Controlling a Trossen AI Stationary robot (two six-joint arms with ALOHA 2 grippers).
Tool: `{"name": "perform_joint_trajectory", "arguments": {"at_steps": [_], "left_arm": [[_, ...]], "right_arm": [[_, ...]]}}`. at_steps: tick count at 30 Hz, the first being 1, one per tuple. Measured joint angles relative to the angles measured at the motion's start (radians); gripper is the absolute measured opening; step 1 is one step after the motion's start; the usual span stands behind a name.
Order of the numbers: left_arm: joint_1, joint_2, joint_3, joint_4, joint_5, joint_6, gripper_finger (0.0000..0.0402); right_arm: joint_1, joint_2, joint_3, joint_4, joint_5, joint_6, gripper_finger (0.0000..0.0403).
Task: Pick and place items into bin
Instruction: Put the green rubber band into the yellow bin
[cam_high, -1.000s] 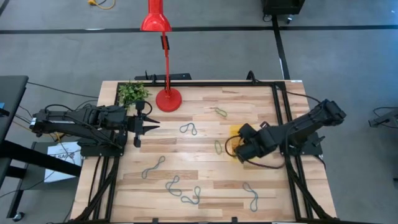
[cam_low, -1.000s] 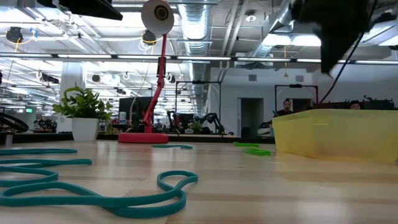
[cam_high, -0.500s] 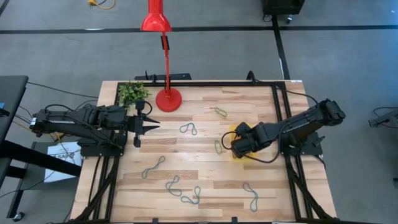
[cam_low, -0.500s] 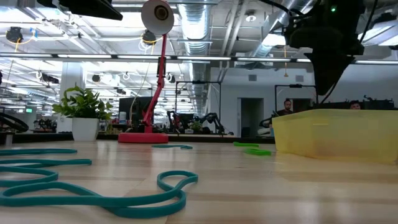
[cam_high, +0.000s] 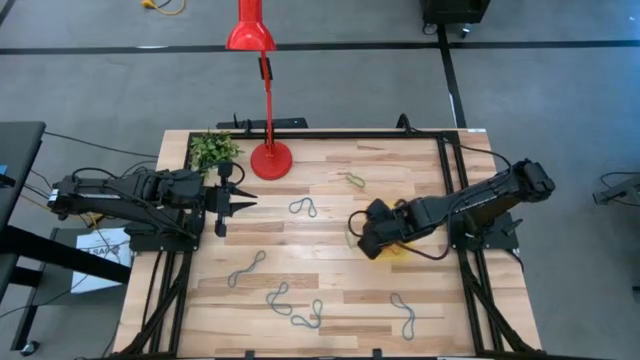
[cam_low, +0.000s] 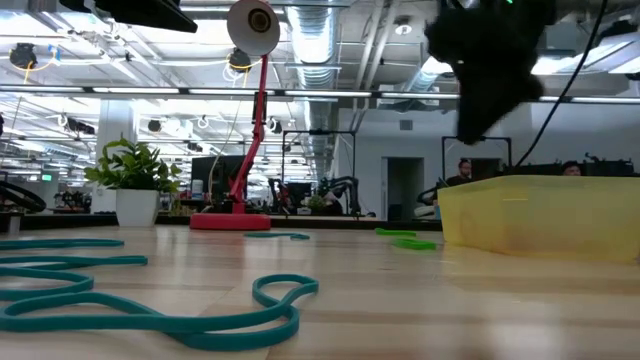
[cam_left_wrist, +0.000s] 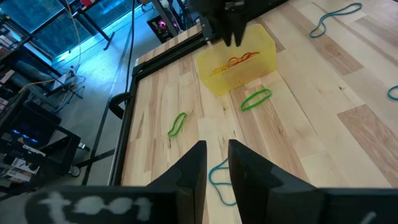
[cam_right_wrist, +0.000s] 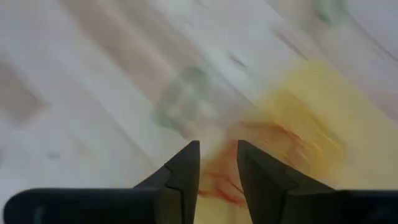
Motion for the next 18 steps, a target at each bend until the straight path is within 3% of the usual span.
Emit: {"name": "perform_joint_trajectory", "arguments": {"at_steps": [4, 10, 15, 18], "left_arm": [[0.0, 0.0, 0.0, 0.0, 0.0, 0.0, 0.0057], [0.0, 0.0, 0.0, 0.0, 0.0, 0.0, 0.0057], [0.0, 0.0, 0.0, 0.0, 0.0, 0.0, 0.0057], [0.0, 0.0, 0.0, 0.0, 0.0, 0.0, 0.0057]], "right_arm": [[-0.009, 0.0, 0.0, 0.169, 0.007, -0.096, 0.0102], [-0.059, 0.098, 0.001, 0.305, 0.046, -0.054, 0.0102], [-0.091, 0.267, 0.011, 0.411, -0.127, -0.099, 0.0102], [-0.098, 0.369, 0.07, 0.388, -0.184, -0.118, 0.0102]]}}
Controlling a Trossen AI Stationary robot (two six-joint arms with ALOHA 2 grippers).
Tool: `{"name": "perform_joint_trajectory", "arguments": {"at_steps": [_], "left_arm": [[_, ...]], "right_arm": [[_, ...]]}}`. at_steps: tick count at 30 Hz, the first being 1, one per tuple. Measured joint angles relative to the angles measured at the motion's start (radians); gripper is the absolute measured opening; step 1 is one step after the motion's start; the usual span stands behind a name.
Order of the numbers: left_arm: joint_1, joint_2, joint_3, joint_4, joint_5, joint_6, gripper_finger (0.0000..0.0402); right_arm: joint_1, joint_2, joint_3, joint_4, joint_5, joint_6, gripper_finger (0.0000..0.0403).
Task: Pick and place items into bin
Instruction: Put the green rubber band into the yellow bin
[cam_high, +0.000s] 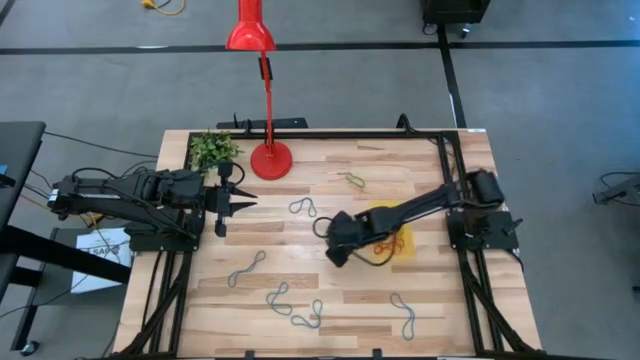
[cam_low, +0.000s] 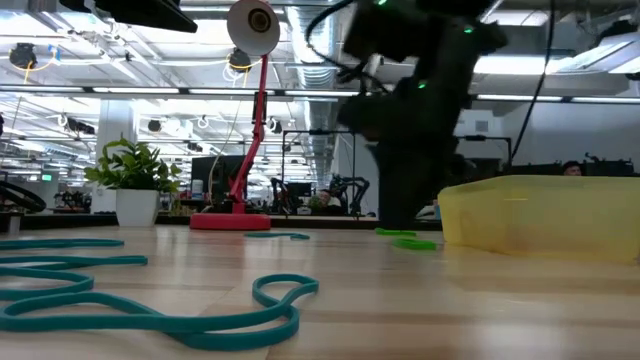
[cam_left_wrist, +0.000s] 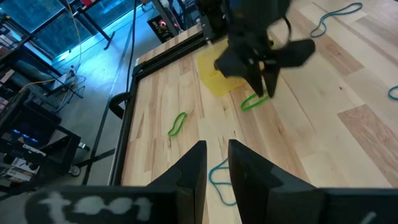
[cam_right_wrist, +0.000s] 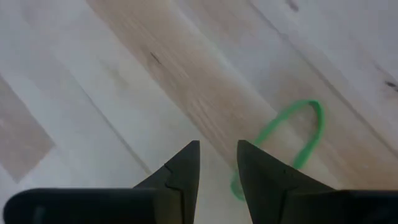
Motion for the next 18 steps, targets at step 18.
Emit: {"name": "perform_joint_trajectory", "arguments": {"at_steps": [18], "left_arm": [[0.0, 0.0, 0.0, -0.004, 0.0, 0.0, 0.0057]], "right_arm": [[-0.052, 0.362, 0.473, -0.546, -0.097, -0.01, 0.0102]]}}
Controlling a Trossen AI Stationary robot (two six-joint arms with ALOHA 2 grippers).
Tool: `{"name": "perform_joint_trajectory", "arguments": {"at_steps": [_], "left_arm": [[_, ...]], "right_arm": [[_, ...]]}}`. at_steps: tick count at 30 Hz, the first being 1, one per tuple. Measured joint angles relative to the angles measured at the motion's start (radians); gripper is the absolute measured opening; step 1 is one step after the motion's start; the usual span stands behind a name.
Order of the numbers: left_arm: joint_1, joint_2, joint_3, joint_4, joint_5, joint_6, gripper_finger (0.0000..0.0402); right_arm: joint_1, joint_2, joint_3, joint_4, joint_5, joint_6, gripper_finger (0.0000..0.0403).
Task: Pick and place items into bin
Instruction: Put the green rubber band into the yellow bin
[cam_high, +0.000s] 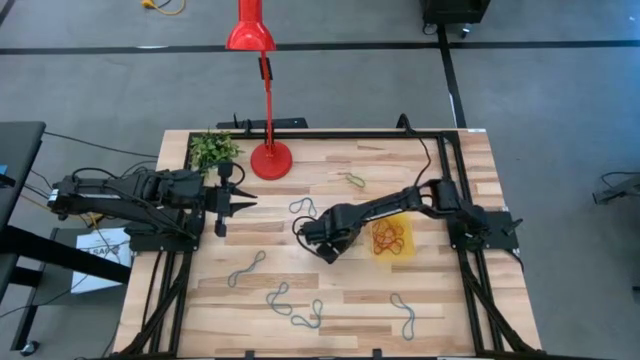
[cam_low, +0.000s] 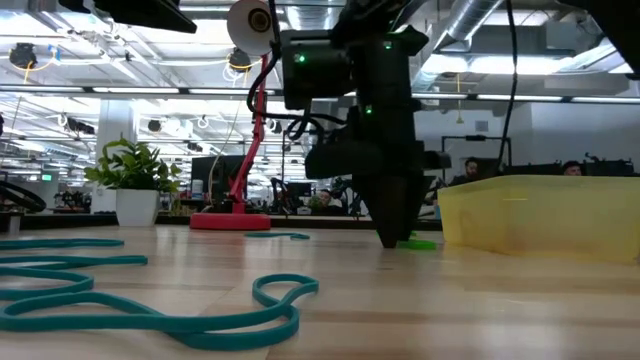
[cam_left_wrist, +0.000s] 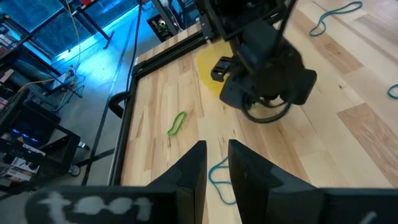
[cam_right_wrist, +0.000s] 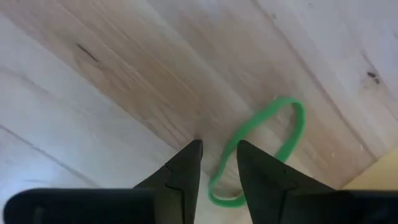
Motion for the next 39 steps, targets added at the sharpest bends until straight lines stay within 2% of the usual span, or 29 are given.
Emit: {"name": "perform_joint_trajectory", "arguments": {"at_steps": [6, 9, 11, 14, 16, 20, 23, 25, 28, 32, 39], "left_arm": [[0.0, 0.0, 0.0, 0.001, 0.0, 0.0, 0.0057], [0.0, 0.0, 0.0, 0.001, 0.0, 0.0, 0.0057], [0.0, 0.0, 0.0, 0.001, 0.0, 0.001, 0.0057], [0.0, 0.0, 0.0, 0.001, 0.0, 0.001, 0.0057], [0.0, 0.0, 0.0, 0.001, 0.0, 0.001, 0.0057], [0.0, -0.001, 0.0, 0.001, 0.0, 0.001, 0.0057], [0.0, 0.0, 0.0, 0.0, 0.0, 0.001, 0.0057], [0.0, 0.0, 0.0, 0.0, 0.0, 0.002, 0.0057], [0.0, 0.0, 0.0, 0.0, 0.0, 0.002, 0.0057], [0.0, -0.001, 0.0, 0.0, 0.0, 0.002, 0.0057], [0.0, 0.0, 0.0, -0.003, 0.0, 0.002, 0.0057]], "right_arm": [[-0.015, 0.021, 0.002, -0.002, -0.036, -0.086, 0.0092], [-0.015, 0.001, 0.017, -0.04, -0.002, -0.093, 0.0056], [-0.018, -0.017, 0.027, -0.137, 0.017, -0.097, 0.0021], [-0.018, -0.082, 0.094, -0.13, 0.04, -0.097, 0.001], [-0.012, -0.149, 0.143, -0.25, 0.085, -0.081, 0.0013], [0.016, -0.2, 0.221, -0.426, 0.232, 0.008, 0.0003], [0.044, -0.278, 0.253, -0.491, 0.313, 0.105, 0.0004], [0.058, -0.326, 0.235, -0.472, 0.32, 0.15, 0.0002], [0.087, -0.33, 0.23, -0.494, 0.293, 0.246, 0.0002], [0.129, -0.332, 0.185, -0.48, 0.223, 0.287, 0.0001], [0.188, -0.315, 0.002, -0.492, -0.053, 0.365, 0.0001]]}}
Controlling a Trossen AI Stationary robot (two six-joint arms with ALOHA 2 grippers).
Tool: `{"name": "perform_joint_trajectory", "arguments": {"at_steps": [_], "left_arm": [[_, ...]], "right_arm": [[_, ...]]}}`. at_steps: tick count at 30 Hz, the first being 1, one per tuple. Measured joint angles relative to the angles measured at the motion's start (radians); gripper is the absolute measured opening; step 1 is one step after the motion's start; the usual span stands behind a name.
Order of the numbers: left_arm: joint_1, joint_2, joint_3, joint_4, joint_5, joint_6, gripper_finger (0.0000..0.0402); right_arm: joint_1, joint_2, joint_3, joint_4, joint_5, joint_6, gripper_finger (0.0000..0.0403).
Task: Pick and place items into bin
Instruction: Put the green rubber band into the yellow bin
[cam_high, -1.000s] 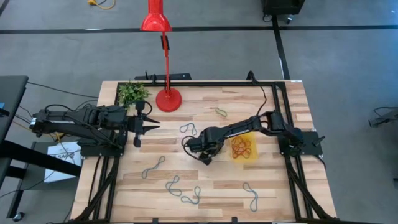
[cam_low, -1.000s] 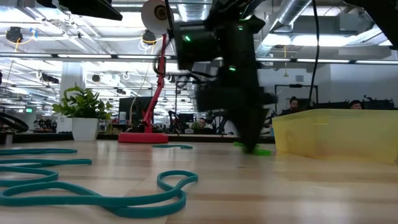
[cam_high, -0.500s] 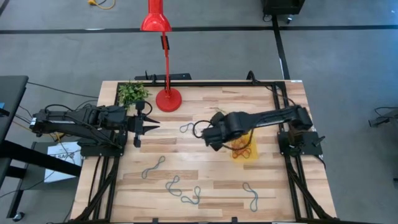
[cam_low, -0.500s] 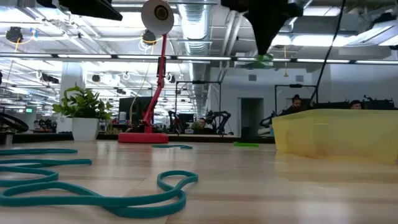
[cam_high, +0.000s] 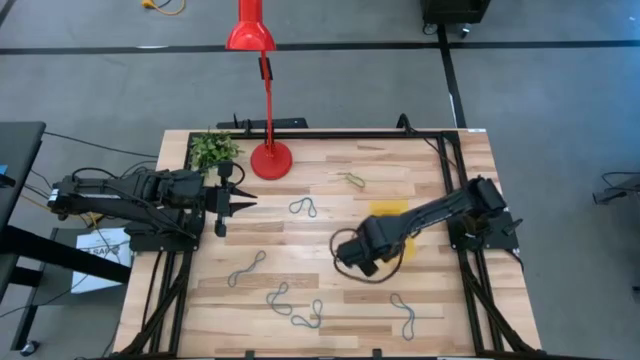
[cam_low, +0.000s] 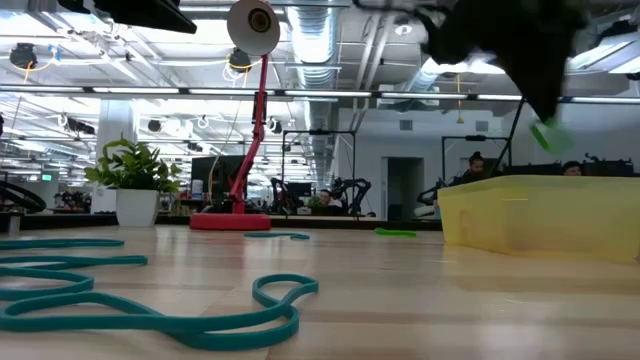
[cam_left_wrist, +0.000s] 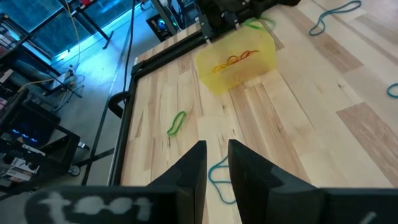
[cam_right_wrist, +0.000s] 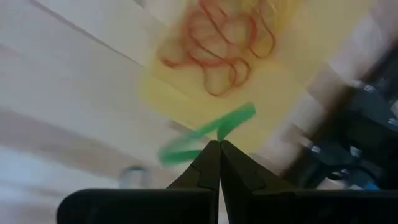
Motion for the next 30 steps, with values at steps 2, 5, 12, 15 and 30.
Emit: {"name": "perform_joint_trajectory", "arguments": {"at_steps": [2, 5, 12, 15, 30], "left_arm": [[0.0, 0.0, 0.0, 0.0, 0.0, 0.0, 0.0057], [0.0, 0.0, 0.0, 0.001, 0.0, 0.0, 0.0057], [0.0, 0.0, 0.0, 0.003, 0.0, 0.0, 0.0057], [0.0, 0.0, 0.0, 0.003, 0.0, 0.0, 0.0057], [0.0, 0.0, 0.0, 0.003, 0.0, 0.0, 0.0057]], "right_arm": [[0.014, -0.001, -0.063, 0.012, -0.011, 0.002, 0.0001], [0.024, -0.03, -0.127, 0.033, -0.009, 0.019, 0.0001], [0.008, -0.015, -0.203, 0.049, -0.006, 0.028, 0.0013], [-0.004, -0.015, -0.224, 0.077, -0.009, 0.016, 0.0032], [-0.099, -0.014, -0.189, 0.087, 0.173, -0.069, 0.0093]]}}
